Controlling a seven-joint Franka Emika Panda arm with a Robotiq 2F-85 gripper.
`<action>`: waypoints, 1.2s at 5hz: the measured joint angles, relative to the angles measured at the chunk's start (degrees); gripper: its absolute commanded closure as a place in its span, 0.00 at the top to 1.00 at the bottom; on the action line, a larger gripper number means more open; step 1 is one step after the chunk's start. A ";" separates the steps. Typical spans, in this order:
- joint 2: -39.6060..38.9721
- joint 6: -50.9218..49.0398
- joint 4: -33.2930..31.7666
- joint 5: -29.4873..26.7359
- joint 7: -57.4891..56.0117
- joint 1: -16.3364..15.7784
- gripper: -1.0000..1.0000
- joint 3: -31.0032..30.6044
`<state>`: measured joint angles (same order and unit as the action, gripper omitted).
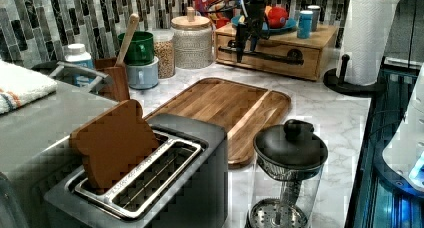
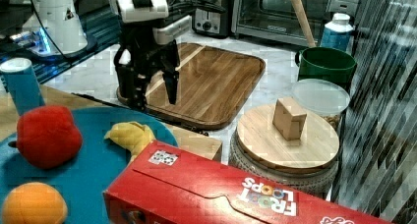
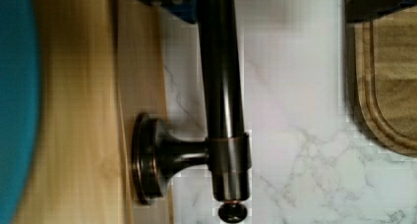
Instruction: Open the drawer.
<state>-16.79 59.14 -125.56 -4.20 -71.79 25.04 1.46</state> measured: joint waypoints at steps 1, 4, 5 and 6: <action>-1.12 0.45 0.00 1.38 1.40 -0.63 1.00 -0.08; 0.67 -0.90 -2.80 0.65 9.06 -2.49 1.00 -5.02; 1.47 -2.52 -3.58 0.02 9.46 -3.37 1.00 -7.52; 1.89 -4.48 -3.92 -2.18 9.46 -3.78 1.00 -10.31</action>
<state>-14.90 54.67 -129.48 -6.38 -62.33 21.26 -8.85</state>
